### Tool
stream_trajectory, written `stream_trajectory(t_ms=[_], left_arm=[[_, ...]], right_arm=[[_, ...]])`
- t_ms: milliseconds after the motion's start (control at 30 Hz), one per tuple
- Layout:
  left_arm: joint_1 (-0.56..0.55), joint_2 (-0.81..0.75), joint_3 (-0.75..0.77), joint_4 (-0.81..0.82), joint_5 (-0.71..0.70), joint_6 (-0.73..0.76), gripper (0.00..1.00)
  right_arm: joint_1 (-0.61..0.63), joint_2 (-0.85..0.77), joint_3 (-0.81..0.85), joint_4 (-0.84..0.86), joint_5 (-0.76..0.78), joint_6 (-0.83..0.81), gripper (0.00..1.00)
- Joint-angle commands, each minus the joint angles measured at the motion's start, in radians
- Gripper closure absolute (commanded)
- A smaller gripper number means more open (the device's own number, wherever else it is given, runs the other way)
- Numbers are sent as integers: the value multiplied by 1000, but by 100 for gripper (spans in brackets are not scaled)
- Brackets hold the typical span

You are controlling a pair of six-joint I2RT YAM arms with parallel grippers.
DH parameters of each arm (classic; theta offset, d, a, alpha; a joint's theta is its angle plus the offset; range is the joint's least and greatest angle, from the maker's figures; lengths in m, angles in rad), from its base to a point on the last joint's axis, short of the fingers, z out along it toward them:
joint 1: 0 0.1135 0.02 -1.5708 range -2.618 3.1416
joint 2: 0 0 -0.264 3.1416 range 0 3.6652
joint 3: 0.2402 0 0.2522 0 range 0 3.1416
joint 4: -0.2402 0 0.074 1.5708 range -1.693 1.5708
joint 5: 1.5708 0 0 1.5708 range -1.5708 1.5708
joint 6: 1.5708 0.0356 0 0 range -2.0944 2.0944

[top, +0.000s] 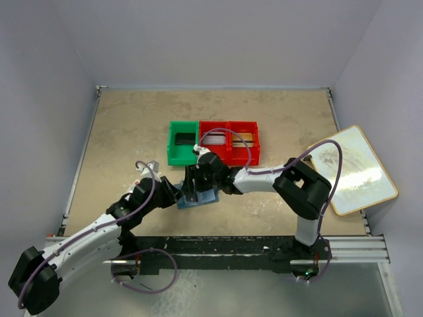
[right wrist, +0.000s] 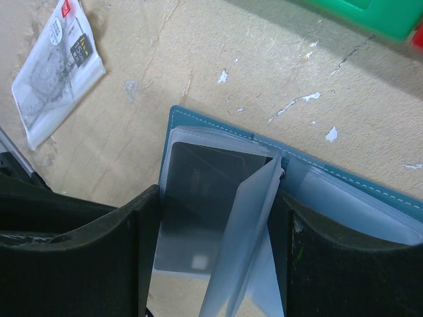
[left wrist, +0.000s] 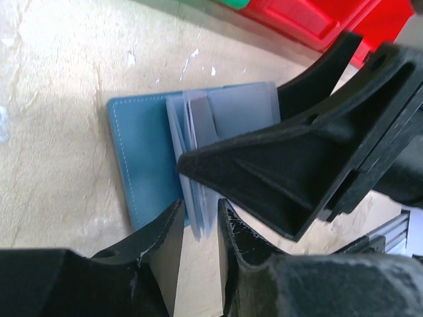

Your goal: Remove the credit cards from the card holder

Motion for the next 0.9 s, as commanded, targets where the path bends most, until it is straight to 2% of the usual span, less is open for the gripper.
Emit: stream_trajectory(t_ms=[0, 267, 567, 867], left_arm=[[-3, -53, -35, 13, 26, -34, 77], [-2, -27, -41, -36, 44, -35, 85], [-3, 22, -60, 108, 75, -43, 80], [-3, 62, -71, 148, 76, -51, 78]], right_arm=[[3, 29, -31, -75, -30, 12, 36], [0, 27, -28, -69, -39, 15, 36], [-1, 22, -29, -66, -47, 15, 36], [-1, 20, -28, -66, -50, 11, 36]])
